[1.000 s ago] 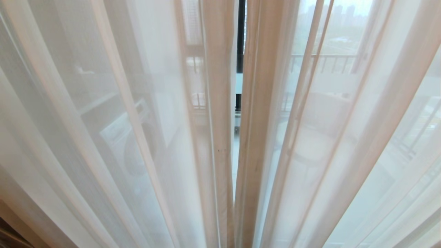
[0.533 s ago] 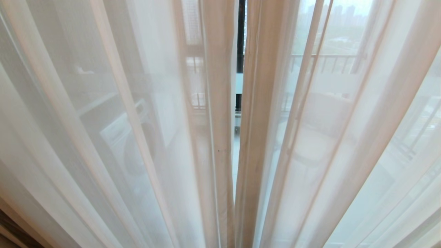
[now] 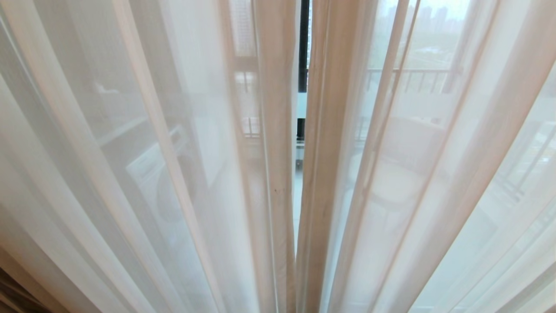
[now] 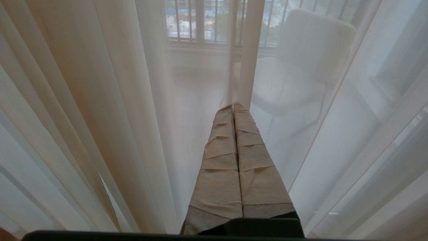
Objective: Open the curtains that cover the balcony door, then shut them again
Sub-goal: Pull the outer curtains open on both sides, then pull the inner curtains open on both sides
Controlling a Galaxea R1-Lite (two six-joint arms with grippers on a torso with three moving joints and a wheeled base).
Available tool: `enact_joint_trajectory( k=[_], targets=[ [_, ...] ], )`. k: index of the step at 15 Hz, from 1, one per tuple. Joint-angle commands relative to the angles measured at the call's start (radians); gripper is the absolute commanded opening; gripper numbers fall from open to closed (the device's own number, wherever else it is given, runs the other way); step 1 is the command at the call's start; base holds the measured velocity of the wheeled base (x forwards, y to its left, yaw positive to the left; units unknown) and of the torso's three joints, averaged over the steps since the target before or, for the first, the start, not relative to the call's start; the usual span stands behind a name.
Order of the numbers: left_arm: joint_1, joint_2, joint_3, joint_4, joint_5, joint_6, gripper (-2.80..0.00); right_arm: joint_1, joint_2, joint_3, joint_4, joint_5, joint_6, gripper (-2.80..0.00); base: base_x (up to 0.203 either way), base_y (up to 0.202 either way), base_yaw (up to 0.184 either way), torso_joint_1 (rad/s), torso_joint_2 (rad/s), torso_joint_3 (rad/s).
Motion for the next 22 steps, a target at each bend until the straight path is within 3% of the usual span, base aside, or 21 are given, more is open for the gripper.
enact_joint_trajectory(
  k=[1, 3, 7, 10, 14, 15, 22],
  targets=[
    [0.0, 0.0, 0.0, -0.002, 0.0, 0.005, -2.8, 0.0, 0.0, 0.0, 0.0, 0.0, -0.001, -2.8, 0.0, 0.0, 0.0, 0.0, 0.0, 0.0],
    [0.0, 0.0, -0.018, -0.001, -0.015, 0.021, -2.8, 0.0, 0.0, 0.0, 0.0, 0.0, -0.001, -2.8, 0.0, 0.0, 0.0, 0.0, 0.0, 0.0],
    [0.0, 0.063, -0.179, 0.078, -0.152, 0.006, -2.8, 0.0, 0.0, 0.0, 0.0, 0.0, -0.001, -2.8, 0.0, 0.0, 0.0, 0.0, 0.0, 0.0],
    [-0.017, 0.226, -0.304, 0.084, -0.272, -0.026, -2.8, 0.0, 0.0, 0.0, 0.0, 0.0, -0.001, -2.8, 0.0, 0.0, 0.0, 0.0, 0.0, 0.0],
    [-0.108, 0.498, -0.497, 0.058, -0.356, -0.049, -2.8, 0.001, 0.0, 0.0, 0.0, 0.0, -0.001, -2.8, 0.0, 0.0, 0.0, 0.0, 0.0, 0.0],
    [-0.132, 0.557, -0.542, 0.044, -0.367, -0.051, 0.0, 0.0, 0.0, 0.0, 0.0, 0.0, -0.001, -2.8, 0.0, 0.0, 0.0, 0.0, 0.0, 0.0],
    [-0.286, 0.891, -0.808, -0.046, -0.438, -0.092, 0.0, 0.0, 0.0, 0.0, 0.0, 0.0, -0.001, -2.8, 0.0, 0.0, 0.0, 0.0, 0.0, 0.0]
  ],
)
